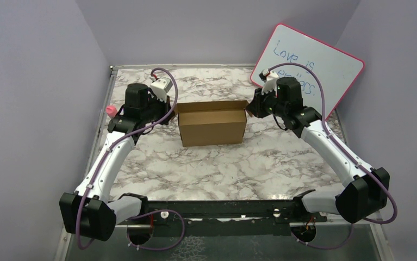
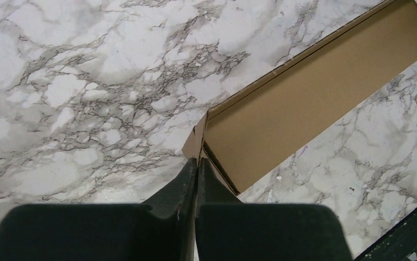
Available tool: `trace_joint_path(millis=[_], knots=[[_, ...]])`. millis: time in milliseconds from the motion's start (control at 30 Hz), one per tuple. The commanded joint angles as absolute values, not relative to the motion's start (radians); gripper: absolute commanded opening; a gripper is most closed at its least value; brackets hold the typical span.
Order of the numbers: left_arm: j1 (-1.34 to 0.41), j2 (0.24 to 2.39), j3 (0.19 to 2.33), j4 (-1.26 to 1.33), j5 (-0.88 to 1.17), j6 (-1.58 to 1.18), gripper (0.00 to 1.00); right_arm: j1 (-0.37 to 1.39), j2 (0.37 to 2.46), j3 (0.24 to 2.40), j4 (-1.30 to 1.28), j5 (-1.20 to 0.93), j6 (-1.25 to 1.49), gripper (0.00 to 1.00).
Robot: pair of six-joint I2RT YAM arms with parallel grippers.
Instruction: Fold the paper box
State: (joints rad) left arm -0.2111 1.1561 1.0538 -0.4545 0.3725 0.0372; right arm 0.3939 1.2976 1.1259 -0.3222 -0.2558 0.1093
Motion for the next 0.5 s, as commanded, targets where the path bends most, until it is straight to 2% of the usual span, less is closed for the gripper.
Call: trace_joint_path(millis=[0, 467], knots=[[-0.212, 1.131, 1.078, -0.43, 0.4, -0.062, 0.0, 0.402, 1.27, 1.116, -0.295, -0.215, 0.155, 0.12], [-0.291, 1.152, 1.073, -0.431, 0.268, -0.311, 0.0, 0.476, 1.304, 1.191, -0.416, -0.063, 0.27, 0.09]])
